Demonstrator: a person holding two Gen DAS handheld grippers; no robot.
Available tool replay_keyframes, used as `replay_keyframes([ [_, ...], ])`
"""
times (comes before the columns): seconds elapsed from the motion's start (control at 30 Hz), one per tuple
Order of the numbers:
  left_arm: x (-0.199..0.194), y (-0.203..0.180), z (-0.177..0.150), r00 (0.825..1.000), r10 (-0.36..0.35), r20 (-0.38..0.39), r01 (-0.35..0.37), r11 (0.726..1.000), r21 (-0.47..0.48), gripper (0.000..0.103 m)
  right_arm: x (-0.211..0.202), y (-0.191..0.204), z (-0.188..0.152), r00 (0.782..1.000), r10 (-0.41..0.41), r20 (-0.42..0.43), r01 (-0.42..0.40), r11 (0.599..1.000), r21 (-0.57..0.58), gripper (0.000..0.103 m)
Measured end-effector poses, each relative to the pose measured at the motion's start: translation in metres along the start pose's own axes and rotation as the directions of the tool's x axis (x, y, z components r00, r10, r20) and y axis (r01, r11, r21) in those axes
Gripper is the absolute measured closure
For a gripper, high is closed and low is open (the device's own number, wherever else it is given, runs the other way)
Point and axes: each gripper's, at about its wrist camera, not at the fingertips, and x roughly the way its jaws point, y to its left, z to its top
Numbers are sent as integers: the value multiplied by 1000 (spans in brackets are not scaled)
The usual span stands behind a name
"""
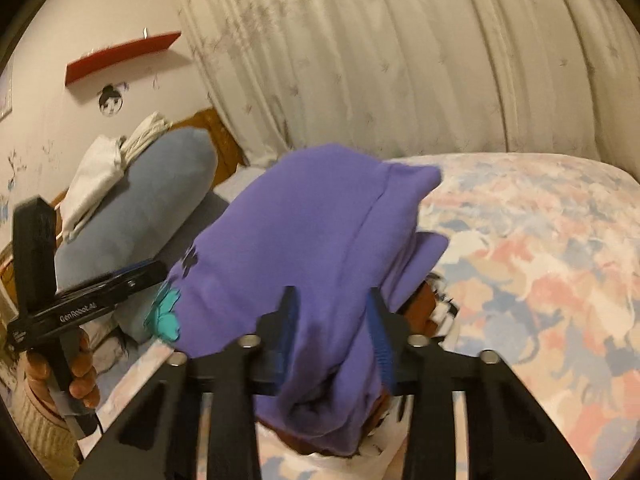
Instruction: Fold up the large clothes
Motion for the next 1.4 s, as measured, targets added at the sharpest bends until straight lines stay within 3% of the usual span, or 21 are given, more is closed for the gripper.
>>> replay_keyframes([
  [0.07, 12, -13, -4, 998, 58, -15, -57, 997, 51, 70, -12, 6, -8, 1000, -11, -28, 10, 1000, -25, 74],
  [0.13, 21, -17, -7, 994, 104, -23, -102, 992, 69, 70, 1, 8, -23, 997, -58, -60, 54, 997, -58, 75],
  [0.23, 30, -15, -11, 992, 121, -38, -119, 992, 47, 70, 23, 4, -40, 990, -119, -79, 112, 989, -95, 81],
  [0.33, 32, -16, -13, 991, 124, -48, -123, 992, 24, 70, 34, -6, -51, 991, -111, -73, 104, 990, -93, 82],
  [0.47, 27, -20, -13, 988, 143, -54, -144, 990, -5, 69, 21, -8, -48, 993, -90, -77, 86, 995, -55, 82],
  [0.53, 20, -19, -13, 986, 157, -54, -159, 987, -37, 63, 11, -10, -48, 993, -79, -88, 76, 996, -36, 82],
  [0.6, 9, -16, -15, 983, 171, -61, -175, 981, -87, 50, -7, -5, -44, 993, -69, -98, 67, 997, -26, 82],
  [0.73, -20, -23, -22, 984, 157, -80, -166, 979, -116, 47, -45, -4, -50, 993, -68, -98, 66, 998, -22, 82],
  [0.9, -70, -55, -40, 984, 164, -73, -171, 979, -109, 26, -113, 7, -63, 991, -77, -107, 75, 997, -29, 81],
  [1.1, -134, -111, -77, 987, 141, -75, -149, 981, -121, 22, -216, 5, -98, 986, -125, -107, 123, 992, -31, 64],
  [1.3, -184, -168, -129, 994, 67, -90, -80, 984, -156, 21, -313, -10, -154, 982, -147, -116, 146, 989, -15, 64],
  [1.4, -203, -197, -161, 995, 44, -86, -57, 985, -164, 21, -360, -17, -191, 977, -176, -119, 177, 984, -10, 58],
])
